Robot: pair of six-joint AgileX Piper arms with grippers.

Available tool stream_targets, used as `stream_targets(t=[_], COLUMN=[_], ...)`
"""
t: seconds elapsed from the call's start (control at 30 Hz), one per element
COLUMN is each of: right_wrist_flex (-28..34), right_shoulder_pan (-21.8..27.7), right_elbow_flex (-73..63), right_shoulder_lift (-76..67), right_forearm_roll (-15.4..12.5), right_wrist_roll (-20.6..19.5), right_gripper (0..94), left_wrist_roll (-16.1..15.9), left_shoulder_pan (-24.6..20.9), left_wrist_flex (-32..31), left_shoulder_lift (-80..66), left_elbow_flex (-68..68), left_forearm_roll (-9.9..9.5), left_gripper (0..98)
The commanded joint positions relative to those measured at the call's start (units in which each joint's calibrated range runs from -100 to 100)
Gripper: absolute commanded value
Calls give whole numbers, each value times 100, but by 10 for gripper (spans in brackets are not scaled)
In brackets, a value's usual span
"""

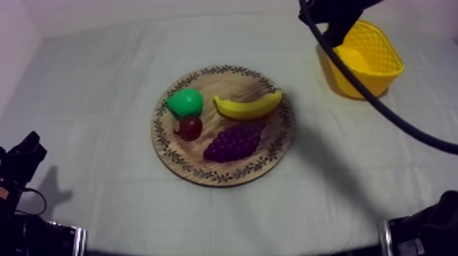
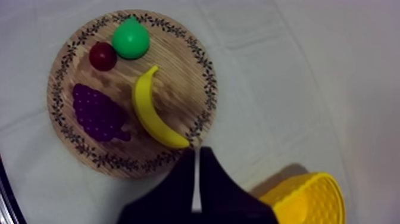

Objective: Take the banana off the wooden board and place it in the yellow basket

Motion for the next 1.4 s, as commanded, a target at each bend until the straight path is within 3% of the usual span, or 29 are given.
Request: stream_targets(t=[0.0,0.53,0.63,0.8,0.93,1.1,1.37], right_wrist_flex=[45,649,701,835,849,870,782], right_shoulder_pan=[-40,-206,-189,-158,-136,-113,-190], right_elbow_flex=[-89,-726,-762,-692,-663,-643,-491], right_shoulder_lift=[131,834,877,919,931,935,1032], right_forearm_roll=[36,347,354,353,354,343,369], right_wrist_roll=[-46,-296,-389,-358,-301,-248,-200], right_gripper=[17,59,160,498,628,693,683], left_wrist_roll=[1,1,1,1,-1,1,0], left_shoulder_pan=[2,2,2,2,2,2,2], left_wrist_flex=[0,0,0,0,0,0,0], left_shoulder_lift=[-5,-5,-5,-5,-5,-5,-5], left_elbow_flex=[-1,-1,-1,-1,-1,-1,-1], left_forearm_roll=[3,3,3,3,3,3,3], left_gripper=[1,1,1,1,1,1,1])
